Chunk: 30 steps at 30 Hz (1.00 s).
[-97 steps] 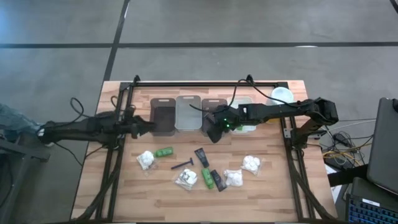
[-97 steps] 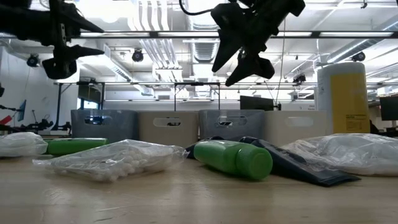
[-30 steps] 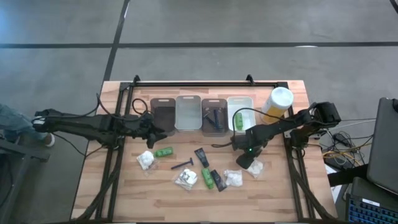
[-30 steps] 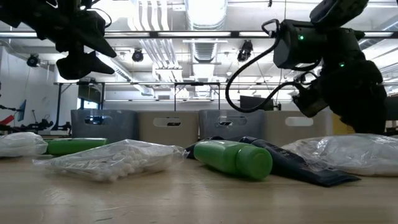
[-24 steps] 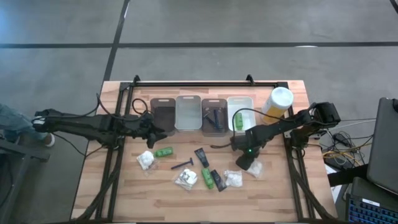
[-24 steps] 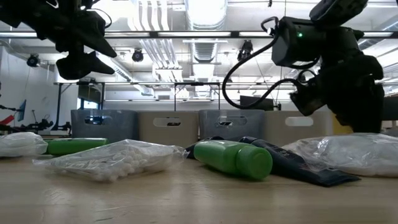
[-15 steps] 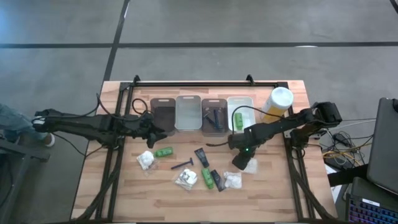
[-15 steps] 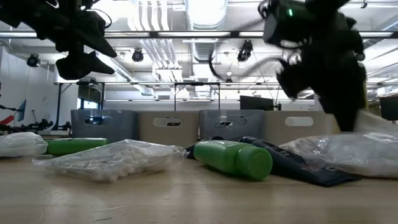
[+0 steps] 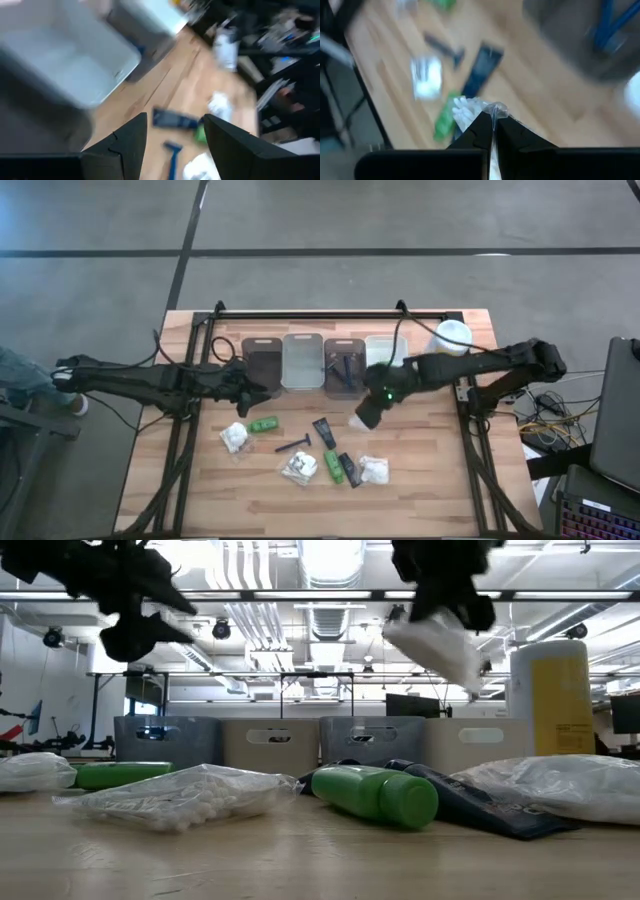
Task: Pick & Place Travel size toiletries
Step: Put the white cotton pack into the gray bin
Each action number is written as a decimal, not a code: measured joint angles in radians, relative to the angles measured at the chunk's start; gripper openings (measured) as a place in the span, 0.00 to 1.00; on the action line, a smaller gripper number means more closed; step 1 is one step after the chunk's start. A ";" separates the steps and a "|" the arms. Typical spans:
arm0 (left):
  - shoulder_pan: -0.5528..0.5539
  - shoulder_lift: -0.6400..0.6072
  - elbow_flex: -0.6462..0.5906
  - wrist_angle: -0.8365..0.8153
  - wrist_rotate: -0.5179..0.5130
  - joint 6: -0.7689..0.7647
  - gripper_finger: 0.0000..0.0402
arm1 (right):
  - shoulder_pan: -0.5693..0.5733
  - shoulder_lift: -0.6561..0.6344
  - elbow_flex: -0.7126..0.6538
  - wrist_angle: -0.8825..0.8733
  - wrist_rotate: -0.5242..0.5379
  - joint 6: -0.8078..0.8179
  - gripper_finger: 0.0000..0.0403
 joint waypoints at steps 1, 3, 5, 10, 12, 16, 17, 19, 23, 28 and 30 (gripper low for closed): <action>0.000 0.001 0.000 0.033 0.000 0.018 0.50 | -0.012 0.000 0.023 0.003 0.032 0.014 0.02; -0.001 0.005 0.000 0.101 0.000 0.069 0.50 | -0.035 0.000 0.061 0.022 0.089 0.029 0.02; -0.001 0.008 0.000 0.178 0.002 0.126 0.50 | -0.056 0.004 0.089 0.072 0.146 0.043 0.02; -0.001 0.020 0.000 0.334 -0.001 0.247 0.50 | -0.103 0.030 0.115 0.330 0.205 0.079 0.02; -0.001 0.025 0.000 0.363 -0.009 0.286 0.50 | -0.116 0.037 0.116 0.444 0.208 0.092 0.02; -0.001 0.038 0.000 0.372 -0.015 0.300 0.50 | -0.121 0.067 0.117 0.588 0.216 0.066 0.02; -0.001 0.042 0.000 0.374 -0.015 0.251 0.50 | -0.120 0.073 0.118 0.614 0.233 0.034 0.02; 0.001 0.047 0.000 0.371 -0.015 0.077 0.50 | -0.109 0.086 0.129 0.639 0.245 -0.092 0.02; 0.017 0.049 0.000 0.371 0.010 -0.170 0.50 | -0.078 0.086 0.155 0.643 0.263 -0.374 0.02; 0.021 0.049 0.000 0.414 0.082 -0.340 0.50 | -0.062 0.086 0.206 0.594 0.296 -0.600 0.02; 0.021 0.049 0.000 0.460 0.105 -0.411 0.50 | -0.058 0.086 0.232 0.594 0.320 -0.686 0.02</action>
